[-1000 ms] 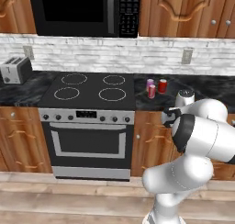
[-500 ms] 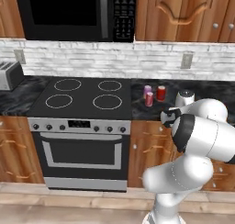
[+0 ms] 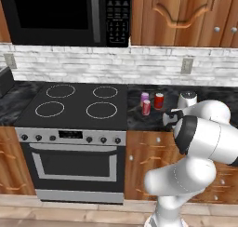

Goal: Four empty soda cans are scattered around the kitchen. Gather all the cans and cluster them next to the stove for recycling.

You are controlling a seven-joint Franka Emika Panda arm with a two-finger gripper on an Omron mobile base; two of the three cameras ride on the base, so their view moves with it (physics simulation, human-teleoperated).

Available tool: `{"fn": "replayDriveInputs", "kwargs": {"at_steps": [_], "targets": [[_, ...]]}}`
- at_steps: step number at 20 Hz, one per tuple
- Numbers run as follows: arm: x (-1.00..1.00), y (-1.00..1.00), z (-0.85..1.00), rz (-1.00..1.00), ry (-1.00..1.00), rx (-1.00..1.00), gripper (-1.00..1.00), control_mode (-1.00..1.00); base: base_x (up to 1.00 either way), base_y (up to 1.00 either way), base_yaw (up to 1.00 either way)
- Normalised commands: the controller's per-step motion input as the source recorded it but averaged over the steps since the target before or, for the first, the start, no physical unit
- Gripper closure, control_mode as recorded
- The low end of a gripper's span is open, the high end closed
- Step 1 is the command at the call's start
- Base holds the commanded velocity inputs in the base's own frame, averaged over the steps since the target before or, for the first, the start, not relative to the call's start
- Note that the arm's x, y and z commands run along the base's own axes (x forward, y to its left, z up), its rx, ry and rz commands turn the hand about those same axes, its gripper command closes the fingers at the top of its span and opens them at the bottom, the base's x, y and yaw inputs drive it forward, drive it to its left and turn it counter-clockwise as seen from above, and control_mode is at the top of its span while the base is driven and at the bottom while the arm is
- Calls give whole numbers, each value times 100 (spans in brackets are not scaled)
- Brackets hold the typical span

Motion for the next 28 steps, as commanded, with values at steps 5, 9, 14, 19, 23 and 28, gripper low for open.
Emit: {"fn": "replayDriveInputs", "kwargs": {"at_steps": [5, 9, 14, 19, 23, 28], "targets": [[0, 0, 0, 0, 0, 0, 100, 100, 40, -40, 3], [0, 0, 0, 0, 0, 0, 100, 100, 40, -40, 4], [0, 0, 0, 0, 0, 0, 100, 100, 34, -40, 4], [0, 0, 0, 0, 0, 0, 100, 100, 24, -39, 5], [0, 0, 0, 0, 0, 0, 100, 100, 25, -36, 3], [0, 0, 0, 0, 0, 0, 100, 100, 25, -32, 1]]}}
